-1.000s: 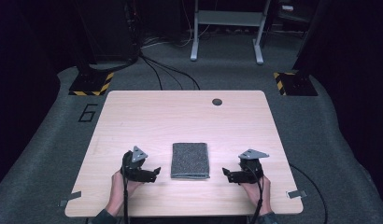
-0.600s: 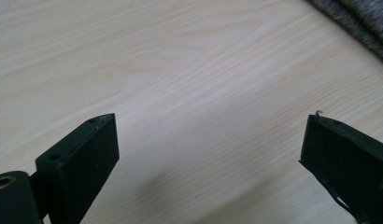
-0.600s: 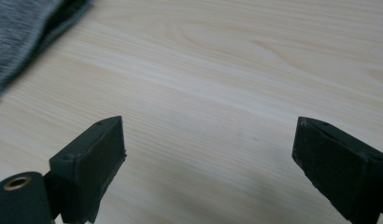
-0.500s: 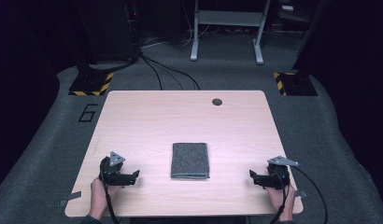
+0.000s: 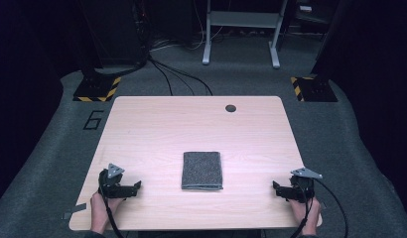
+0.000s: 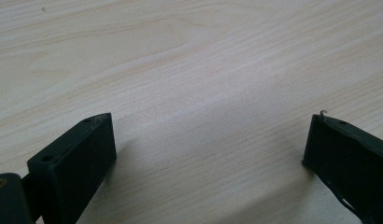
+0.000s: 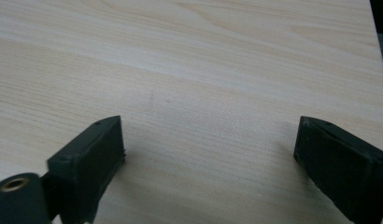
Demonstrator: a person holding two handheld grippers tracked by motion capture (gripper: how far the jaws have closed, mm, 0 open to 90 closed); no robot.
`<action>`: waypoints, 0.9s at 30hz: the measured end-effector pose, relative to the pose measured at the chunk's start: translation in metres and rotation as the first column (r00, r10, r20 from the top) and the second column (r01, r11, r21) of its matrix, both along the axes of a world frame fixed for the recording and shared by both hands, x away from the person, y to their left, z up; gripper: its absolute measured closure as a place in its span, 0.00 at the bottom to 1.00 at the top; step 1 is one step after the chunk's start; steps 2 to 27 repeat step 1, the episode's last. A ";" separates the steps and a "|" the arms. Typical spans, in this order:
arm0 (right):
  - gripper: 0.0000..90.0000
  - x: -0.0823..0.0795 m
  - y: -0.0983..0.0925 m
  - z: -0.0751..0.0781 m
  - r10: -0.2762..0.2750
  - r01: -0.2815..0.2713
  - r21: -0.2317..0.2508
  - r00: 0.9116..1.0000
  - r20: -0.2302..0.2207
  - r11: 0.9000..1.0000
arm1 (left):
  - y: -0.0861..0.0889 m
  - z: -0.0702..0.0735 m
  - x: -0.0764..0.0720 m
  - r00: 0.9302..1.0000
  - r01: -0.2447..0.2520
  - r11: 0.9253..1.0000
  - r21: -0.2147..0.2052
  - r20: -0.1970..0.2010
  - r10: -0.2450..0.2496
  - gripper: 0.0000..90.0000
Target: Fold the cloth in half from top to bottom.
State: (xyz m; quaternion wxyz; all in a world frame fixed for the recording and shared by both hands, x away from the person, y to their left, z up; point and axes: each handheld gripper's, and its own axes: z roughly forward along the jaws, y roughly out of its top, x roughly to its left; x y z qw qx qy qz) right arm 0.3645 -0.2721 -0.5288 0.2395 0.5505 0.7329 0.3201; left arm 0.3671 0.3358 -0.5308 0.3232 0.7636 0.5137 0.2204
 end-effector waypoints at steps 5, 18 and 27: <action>0.09 0.000 0.001 0.000 -0.002 0.002 0.003 1.000 0.004 1.000 | 0.000 0.000 0.000 1.000 0.000 1.000 0.000 0.002 0.000 0.02; 0.09 0.000 0.001 0.000 -0.002 0.002 0.003 1.000 0.004 1.000 | 0.000 0.000 0.000 1.000 0.000 1.000 0.000 0.002 0.000 0.02; 0.09 0.000 0.001 0.000 -0.002 0.002 0.003 1.000 0.004 1.000 | 0.000 0.000 0.000 1.000 0.000 1.000 0.000 0.002 0.000 0.02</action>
